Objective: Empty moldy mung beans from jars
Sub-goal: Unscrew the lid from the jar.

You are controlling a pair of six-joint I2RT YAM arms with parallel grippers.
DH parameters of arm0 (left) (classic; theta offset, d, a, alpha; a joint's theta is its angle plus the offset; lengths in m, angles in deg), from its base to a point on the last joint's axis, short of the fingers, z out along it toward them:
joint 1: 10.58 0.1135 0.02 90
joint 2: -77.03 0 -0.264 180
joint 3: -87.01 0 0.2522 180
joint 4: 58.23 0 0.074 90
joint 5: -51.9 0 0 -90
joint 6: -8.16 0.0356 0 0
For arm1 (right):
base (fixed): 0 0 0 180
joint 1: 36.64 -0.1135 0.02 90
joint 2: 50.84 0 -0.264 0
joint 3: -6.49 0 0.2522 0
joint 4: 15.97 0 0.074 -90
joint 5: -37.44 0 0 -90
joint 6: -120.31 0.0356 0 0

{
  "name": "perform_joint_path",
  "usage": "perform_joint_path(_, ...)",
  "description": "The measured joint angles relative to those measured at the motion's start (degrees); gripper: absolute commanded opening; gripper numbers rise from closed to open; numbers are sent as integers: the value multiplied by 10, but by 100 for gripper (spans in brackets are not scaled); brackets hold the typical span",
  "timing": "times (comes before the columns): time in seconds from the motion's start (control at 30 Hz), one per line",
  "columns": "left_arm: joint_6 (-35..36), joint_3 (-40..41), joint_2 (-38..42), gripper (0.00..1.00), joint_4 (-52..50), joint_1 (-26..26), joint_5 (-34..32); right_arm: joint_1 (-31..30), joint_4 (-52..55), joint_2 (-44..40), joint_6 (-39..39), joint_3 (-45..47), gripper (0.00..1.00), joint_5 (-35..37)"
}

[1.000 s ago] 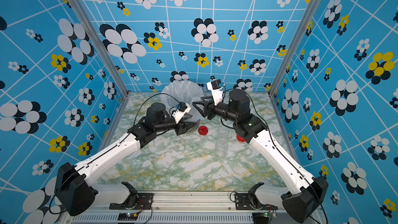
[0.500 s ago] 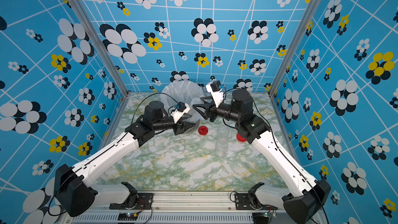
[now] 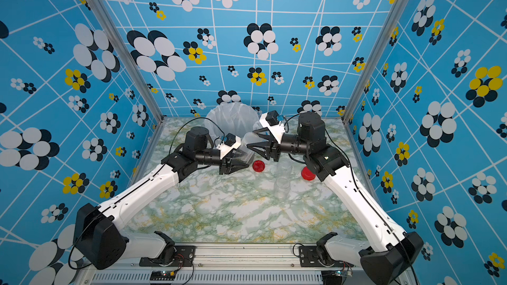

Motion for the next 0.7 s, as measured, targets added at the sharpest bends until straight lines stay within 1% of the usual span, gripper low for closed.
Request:
perform_joint_path(0.03,0,0,0,41,-2,0,1,0,5,1,-2,-2,47,0)
perform_joint_path(0.07,0,0,0,40,-3,1,1,0,8,3,-3,-4,59,0)
perform_joint_path(0.1,-1,0,0,40,-3,1,1,0,8,4,-1,-6,67,0)
perform_joint_path(0.17,-10,0,2,40,-3,1,-6,0,4,5,6,-7,73,3)
perform_joint_path(0.23,-18,0,5,39,0,0,-20,-2,-16,6,30,0,79,6)
perform_joint_path(0.27,-23,0,7,39,1,-1,-30,-3,-31,6,48,5,79,7)
perform_joint_path(0.37,-37,0,8,39,6,-9,-59,-3,-76,6,107,20,78,17)
perform_joint_path(0.43,-46,-1,8,39,10,-13,-77,-3,-97,7,144,27,72,32)
perform_joint_path(0.5,-52,-1,8,39,13,-19,-94,-5,-119,7,174,36,63,54)
perform_joint_path(0.63,-57,-1,9,39,21,-24,-117,-6,-143,7,215,45,58,83)
perform_joint_path(0.7,-62,-1,12,39,22,-24,-126,-10,-146,8,221,45,52,98)
